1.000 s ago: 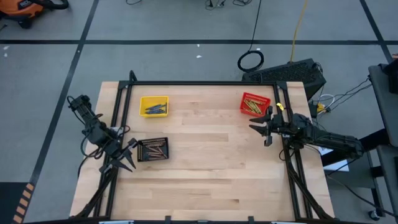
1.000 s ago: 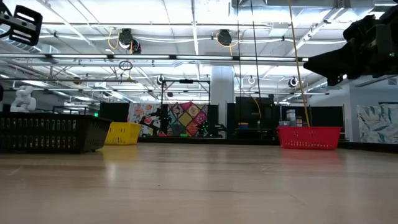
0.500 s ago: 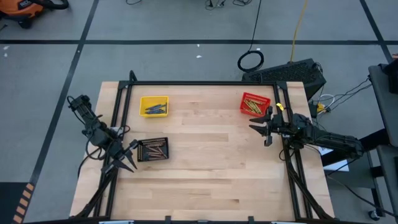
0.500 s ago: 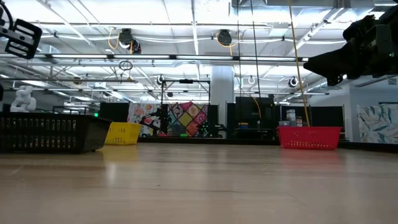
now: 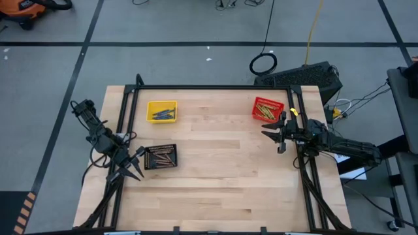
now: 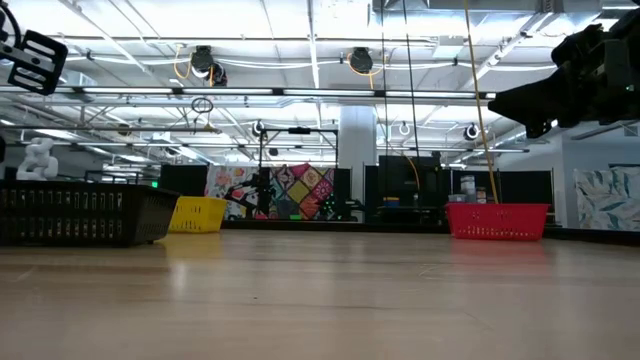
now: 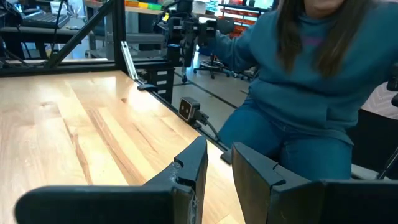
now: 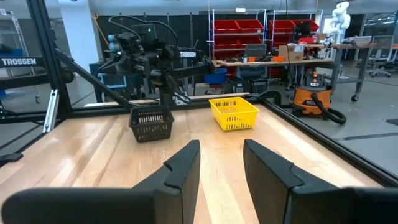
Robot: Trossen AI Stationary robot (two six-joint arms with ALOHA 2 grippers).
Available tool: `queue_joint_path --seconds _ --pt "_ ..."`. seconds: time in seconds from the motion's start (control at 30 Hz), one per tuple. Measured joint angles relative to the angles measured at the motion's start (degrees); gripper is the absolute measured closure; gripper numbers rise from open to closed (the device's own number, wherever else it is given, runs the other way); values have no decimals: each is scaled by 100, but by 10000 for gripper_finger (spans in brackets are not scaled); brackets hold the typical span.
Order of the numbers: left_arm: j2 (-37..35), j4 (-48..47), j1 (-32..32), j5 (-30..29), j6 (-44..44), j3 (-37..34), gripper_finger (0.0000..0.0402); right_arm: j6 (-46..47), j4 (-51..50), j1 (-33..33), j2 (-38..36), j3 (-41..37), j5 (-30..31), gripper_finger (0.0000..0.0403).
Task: Sort crayons
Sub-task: Return to Home Position
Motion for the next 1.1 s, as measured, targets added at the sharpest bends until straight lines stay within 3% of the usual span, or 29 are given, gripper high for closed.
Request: queue_joint_path --seconds 0.27,0.4,1.1 --pt "0 69 -2 0 -2 -31 322 1 0 0 -3 0 2 292" --pt "4 1144 0 56 8 -469 322 2 -7 -2 -16 0 7 292" --pt "-4 1165 11 75 -2 -479 322 2 -7 -33 0 -1 11 292"
